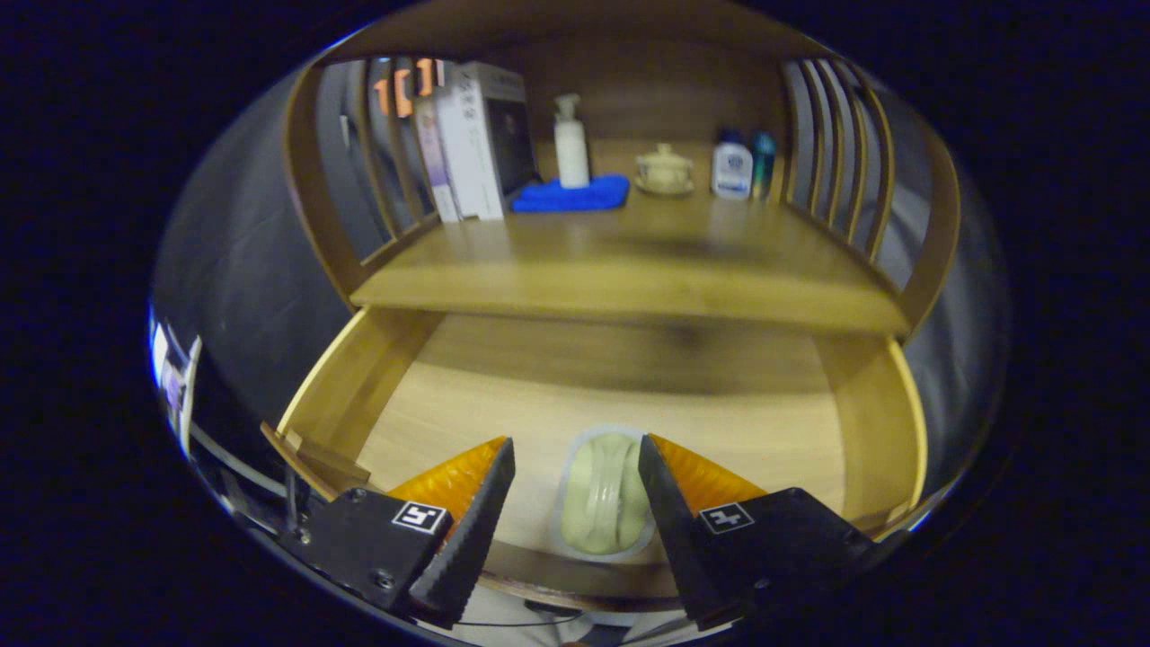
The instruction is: Pull open the drawer, take out the items inside it, and place them on the countertop above the cabinet.
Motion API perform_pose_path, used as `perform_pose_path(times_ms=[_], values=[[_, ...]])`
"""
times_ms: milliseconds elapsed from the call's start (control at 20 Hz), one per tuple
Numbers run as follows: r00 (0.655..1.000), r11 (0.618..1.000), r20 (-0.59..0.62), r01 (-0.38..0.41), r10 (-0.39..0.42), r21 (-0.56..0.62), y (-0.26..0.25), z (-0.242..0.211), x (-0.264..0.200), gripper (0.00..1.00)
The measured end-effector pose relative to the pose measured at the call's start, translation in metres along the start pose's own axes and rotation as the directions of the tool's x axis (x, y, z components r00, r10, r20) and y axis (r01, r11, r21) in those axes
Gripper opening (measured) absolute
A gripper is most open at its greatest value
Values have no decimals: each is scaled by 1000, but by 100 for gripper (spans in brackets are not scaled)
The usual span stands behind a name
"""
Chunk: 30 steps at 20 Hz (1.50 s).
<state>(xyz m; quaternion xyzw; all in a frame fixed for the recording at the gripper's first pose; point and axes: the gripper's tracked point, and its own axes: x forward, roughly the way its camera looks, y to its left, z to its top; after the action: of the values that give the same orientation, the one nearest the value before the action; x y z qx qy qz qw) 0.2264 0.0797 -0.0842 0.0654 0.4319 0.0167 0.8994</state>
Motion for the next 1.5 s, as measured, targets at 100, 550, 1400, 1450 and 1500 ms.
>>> perform_pose_path(times_ms=[100, 550, 1400, 1450, 1500], values=[[999, 1000, -49, 8, -7, 10, -4, -7, 10, 85], [987, 990, -118, 98, -110, -101, -20, -16, 22, 78], [997, 991, 2, 75, -75, -110, -28, 15, 18, 19], [997, 991, 17, 76, -75, -109, -28, 21, 13, 19], [997, 991, 35, 75, -72, -107, -28, 30, 6, 19]])
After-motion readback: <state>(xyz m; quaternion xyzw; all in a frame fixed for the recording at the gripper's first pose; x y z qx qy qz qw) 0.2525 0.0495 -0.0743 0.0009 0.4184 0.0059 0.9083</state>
